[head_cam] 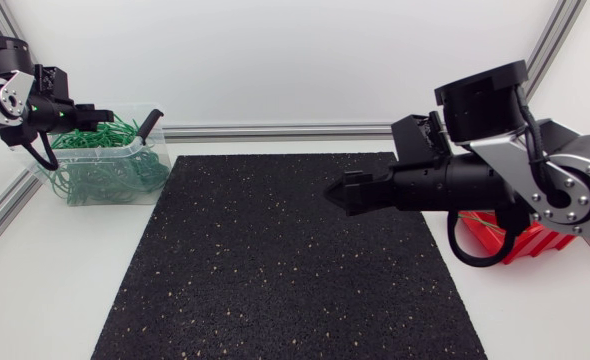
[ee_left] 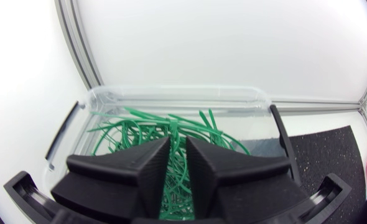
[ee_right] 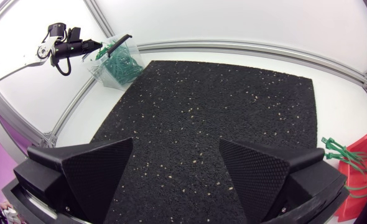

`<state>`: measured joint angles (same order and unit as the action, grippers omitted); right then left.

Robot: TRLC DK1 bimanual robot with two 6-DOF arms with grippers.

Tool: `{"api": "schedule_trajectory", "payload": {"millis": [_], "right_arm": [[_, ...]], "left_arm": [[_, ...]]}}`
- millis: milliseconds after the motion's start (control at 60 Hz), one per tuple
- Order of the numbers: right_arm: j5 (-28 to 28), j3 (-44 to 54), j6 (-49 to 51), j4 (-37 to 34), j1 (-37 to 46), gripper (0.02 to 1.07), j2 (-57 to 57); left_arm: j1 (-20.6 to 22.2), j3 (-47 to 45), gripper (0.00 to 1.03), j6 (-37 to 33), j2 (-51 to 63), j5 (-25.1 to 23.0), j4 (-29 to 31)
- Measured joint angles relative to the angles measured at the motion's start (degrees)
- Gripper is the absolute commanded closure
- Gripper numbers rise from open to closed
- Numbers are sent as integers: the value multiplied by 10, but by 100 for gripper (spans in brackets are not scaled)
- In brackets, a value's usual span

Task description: Take a green cable tie from the red box, thread the tail through the head to close it, then place it in the transparent bin on the left.

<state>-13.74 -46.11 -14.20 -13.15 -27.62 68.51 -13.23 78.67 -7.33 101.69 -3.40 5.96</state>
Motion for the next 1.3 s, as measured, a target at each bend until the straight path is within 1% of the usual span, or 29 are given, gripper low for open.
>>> {"api": "schedule_trajectory", "payload": {"millis": [67,150,350,517,567,633,683,767,983,1050,1133,1300], "right_arm": [[26,13,22,-5,5,5,-17],[56,24,56,-17,25,5,-40],[63,38,105,-30,111,5,-88],[61,57,130,-32,185,5,-134],[59,63,134,-32,204,5,-149],[56,71,142,-32,227,5,-166],[54,78,146,-31,241,5,-180],[54,93,151,-32,264,5,-208],[52,121,173,-29,313,5,-287],[57,137,175,-19,322,5,-319],[75,162,179,-7,327,5,-363],[85,205,183,12,326,5,-424]], "left_arm": [[7,0,3,0,0,7,24],[14,-10,3,0,-19,19,21],[28,-110,3,0,-141,22,18],[41,-202,3,0,-246,-32,15],[46,-234,3,0,-274,-36,-6],[52,-286,3,12,-313,-37,-66],[57,-321,3,17,-339,-34,-98],[65,-366,3,24,-380,-21,-118],[66,-445,3,28,-488,-19,-119],[66,-466,3,28,-524,-19,-119],[66,-495,3,28,-569,-19,-118],[66,-550,3,32,-663,-19,-107]]}}
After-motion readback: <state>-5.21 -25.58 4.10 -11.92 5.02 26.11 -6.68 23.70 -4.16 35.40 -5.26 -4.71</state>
